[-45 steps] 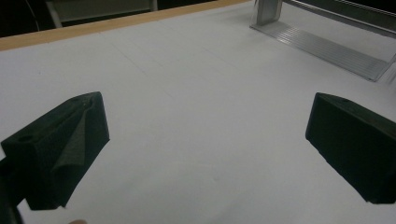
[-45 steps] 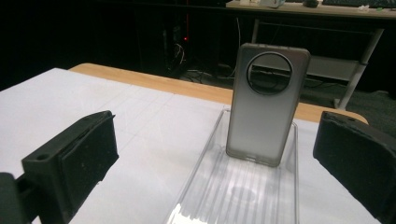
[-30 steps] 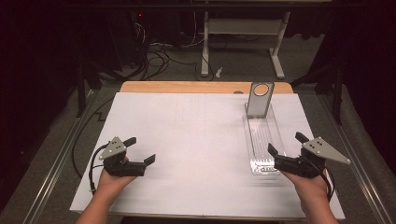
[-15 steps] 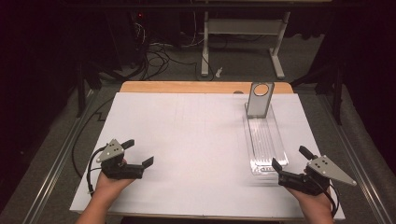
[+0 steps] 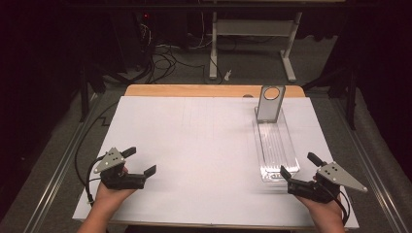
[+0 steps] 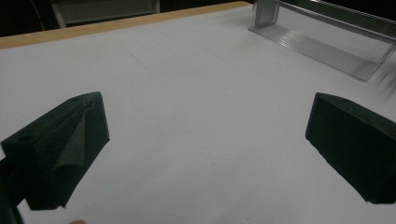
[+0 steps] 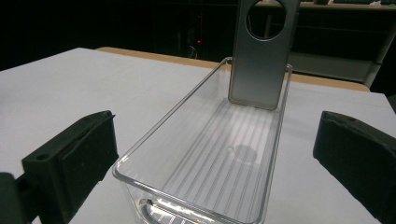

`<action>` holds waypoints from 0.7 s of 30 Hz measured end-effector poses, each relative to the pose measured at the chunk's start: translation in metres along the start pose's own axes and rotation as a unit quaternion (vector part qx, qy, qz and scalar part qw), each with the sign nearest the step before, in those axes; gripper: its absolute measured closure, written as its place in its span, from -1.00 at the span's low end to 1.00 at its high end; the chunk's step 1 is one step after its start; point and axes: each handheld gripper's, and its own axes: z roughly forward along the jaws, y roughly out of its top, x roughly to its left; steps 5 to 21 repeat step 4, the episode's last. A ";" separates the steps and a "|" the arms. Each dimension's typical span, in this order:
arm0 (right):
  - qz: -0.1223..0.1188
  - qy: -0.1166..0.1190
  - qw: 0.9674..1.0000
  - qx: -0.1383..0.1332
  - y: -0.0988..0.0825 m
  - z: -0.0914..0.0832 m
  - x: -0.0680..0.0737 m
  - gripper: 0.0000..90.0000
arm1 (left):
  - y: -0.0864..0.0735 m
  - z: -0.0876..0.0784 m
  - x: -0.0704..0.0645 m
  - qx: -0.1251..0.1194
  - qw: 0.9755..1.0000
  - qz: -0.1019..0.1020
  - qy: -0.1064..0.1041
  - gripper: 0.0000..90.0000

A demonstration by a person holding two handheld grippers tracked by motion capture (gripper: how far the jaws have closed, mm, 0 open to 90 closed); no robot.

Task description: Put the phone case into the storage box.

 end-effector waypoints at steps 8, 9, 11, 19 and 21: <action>0.002 -0.001 1.000 0.000 0.000 -0.001 -0.001 -1.00 | 0.000 0.000 0.001 -0.001 1.000 -0.001 -0.001 -0.99; 0.002 -0.001 1.000 0.000 0.000 -0.001 -0.001 -1.00 | 0.000 0.000 0.001 -0.001 1.000 -0.001 -0.001 -0.99; 0.002 -0.001 1.000 0.000 0.000 -0.001 -0.001 -1.00 | 0.000 0.000 0.001 -0.001 1.000 -0.001 -0.001 -0.99; 0.002 -0.001 1.000 0.000 0.000 -0.001 -0.001 -1.00 | 0.000 0.000 0.001 -0.001 1.000 -0.001 -0.001 -0.99; 0.002 -0.001 1.000 0.000 0.000 -0.001 -0.001 -1.00 | 0.000 0.000 0.001 -0.001 1.000 -0.001 -0.001 -0.99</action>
